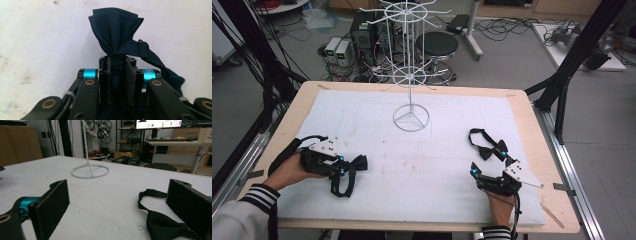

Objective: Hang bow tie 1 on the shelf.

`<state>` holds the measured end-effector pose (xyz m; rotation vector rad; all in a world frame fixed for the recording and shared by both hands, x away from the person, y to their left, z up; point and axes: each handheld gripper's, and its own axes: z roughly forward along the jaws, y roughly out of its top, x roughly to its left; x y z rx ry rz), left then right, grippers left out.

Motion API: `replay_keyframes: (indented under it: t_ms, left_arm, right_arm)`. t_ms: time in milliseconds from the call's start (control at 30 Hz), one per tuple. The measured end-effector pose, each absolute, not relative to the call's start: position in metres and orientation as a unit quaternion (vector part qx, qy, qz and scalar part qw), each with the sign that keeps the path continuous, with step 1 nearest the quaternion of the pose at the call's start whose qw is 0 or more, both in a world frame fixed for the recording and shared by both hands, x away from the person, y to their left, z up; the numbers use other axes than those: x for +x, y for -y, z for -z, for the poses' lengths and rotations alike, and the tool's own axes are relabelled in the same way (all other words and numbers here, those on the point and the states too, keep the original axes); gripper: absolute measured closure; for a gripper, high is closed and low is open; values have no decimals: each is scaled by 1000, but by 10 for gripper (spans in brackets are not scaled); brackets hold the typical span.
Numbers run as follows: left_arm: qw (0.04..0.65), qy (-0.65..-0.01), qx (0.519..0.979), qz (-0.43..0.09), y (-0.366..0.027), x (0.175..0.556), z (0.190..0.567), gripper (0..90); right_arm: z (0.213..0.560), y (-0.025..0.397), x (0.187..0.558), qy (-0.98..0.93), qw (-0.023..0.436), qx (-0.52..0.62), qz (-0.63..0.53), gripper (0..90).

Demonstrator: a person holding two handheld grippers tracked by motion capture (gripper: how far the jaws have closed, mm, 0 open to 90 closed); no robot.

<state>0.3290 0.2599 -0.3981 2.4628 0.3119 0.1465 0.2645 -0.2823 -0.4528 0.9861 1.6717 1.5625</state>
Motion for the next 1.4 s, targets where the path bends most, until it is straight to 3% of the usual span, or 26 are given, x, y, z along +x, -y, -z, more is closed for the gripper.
replay_keyframes:
  t_ms: [767, 1400]
  left_arm:
    - [430, -133, 888, -97, -249, 334, 358, 755]
    - [539, -164, 813, -144, -239, 357, 319, 755]
  right_arm:
    - [453, 283, 264, -635, 315, 377, -596, 43]
    - [453, 283, 265, -636, 317, 375, -596, 43]
